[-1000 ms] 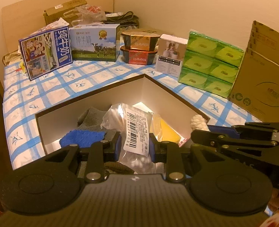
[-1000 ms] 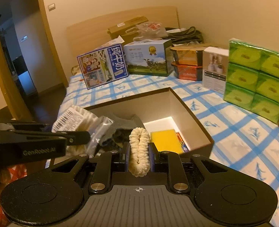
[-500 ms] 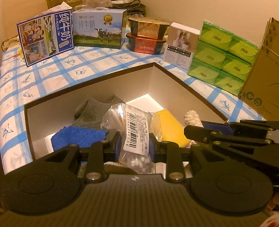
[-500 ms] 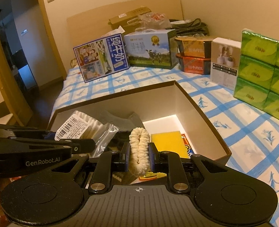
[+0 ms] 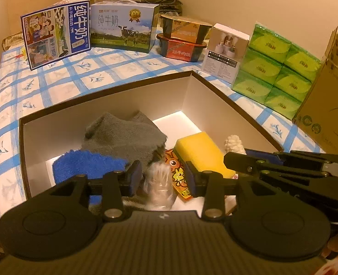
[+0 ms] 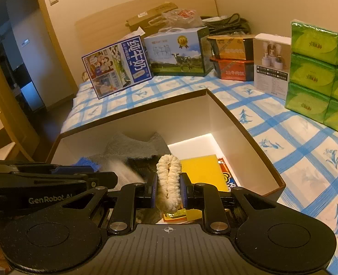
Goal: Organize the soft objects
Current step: 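Carry the swab bag and knitted ring over the box and lower them in, then open both tools and move them back toward the beige sock and black pad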
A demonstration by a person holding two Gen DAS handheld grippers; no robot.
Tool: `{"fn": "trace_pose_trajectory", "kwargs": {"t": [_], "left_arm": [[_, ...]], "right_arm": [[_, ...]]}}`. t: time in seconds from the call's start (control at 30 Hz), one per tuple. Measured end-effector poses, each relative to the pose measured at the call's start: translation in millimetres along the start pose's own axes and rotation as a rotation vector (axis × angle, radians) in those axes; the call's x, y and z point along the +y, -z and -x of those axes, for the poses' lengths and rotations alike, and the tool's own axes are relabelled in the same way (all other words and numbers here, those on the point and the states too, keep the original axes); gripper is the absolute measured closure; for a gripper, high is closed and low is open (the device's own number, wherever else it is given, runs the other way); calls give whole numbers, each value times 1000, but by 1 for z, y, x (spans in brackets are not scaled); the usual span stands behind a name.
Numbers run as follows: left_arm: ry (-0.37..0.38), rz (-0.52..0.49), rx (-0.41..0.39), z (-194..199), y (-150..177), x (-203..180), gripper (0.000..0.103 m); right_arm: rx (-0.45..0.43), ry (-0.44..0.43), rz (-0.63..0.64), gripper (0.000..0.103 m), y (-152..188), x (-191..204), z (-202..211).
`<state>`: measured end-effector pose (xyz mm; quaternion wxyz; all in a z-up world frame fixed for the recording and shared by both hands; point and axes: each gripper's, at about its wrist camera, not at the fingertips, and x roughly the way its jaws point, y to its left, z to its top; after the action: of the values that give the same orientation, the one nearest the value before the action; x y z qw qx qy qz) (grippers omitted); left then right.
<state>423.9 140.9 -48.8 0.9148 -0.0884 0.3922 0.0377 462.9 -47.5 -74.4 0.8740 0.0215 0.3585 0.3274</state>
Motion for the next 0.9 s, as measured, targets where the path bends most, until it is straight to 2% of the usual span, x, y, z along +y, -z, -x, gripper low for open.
{"fn": "trace_pose_trajectory", "kwargs": {"t": [0.37, 0.43, 0.5, 0.57, 0.9], "left_arm": [[-13, 6, 7, -1, 0, 3, 61], [-16, 7, 4, 0, 1, 5, 59], [-23, 9, 4, 1, 2, 7, 59], [-27, 9, 5, 1, 3, 9, 55], [-31, 14, 2, 5, 4, 12, 52]], "right_arm": [[-5, -12, -8, 82, 0, 4, -3], [-17, -22, -13, 76, -1, 4, -4], [-35, -24, -27, 57, -3, 3, -3], [-60, -39, -38, 53, -5, 3, 0], [-50, -36, -56, 50, -2, -3, 8]]}}
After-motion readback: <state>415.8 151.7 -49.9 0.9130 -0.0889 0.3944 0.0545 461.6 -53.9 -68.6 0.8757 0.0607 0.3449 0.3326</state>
